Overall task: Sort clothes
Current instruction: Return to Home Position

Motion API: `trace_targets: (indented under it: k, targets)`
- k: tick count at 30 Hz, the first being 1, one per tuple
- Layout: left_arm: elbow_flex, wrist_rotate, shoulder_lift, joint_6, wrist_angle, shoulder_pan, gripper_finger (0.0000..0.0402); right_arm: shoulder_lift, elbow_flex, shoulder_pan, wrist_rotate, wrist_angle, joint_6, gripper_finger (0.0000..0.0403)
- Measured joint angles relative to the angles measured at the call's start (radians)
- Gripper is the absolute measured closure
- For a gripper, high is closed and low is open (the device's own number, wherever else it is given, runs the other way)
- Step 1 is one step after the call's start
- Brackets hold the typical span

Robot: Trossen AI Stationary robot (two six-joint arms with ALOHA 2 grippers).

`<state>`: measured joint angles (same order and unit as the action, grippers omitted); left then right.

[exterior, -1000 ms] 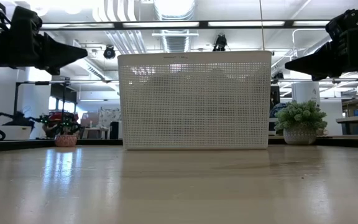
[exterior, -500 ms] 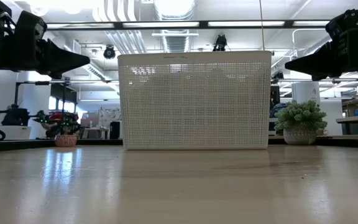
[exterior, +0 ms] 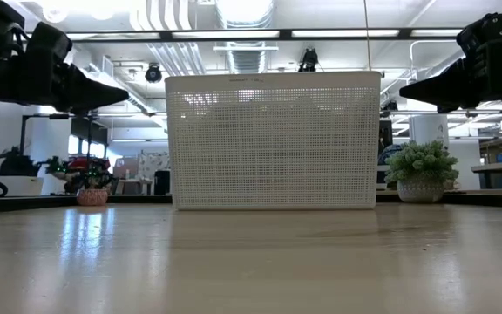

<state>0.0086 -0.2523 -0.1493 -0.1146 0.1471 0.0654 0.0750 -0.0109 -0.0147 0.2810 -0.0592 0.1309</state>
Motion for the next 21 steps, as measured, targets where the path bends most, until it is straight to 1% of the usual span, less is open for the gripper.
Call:
trace_targets:
  k: [3,9,13,21]
  targets:
    - [0.000,0.000,0.033,0.000,0.000,0.000,0.0370,0.000,0.000,0.000,0.000,0.000,0.000,0.0403]
    - [0.000,0.000,0.149,0.000,0.006,0.000,0.0374,0.000,0.000,0.000,0.000,0.000,0.000,0.0403]
    - [0.000,0.000,0.149,0.000,0.061,0.001,0.0379,0.000,0.000,0.000,0.000,-0.001,0.000,0.0403]
    - [0.000,0.000,0.149,0.000,0.051,0.001,0.0373,0.000,0.000,0.000,0.000,0.000,0.000,0.0403]
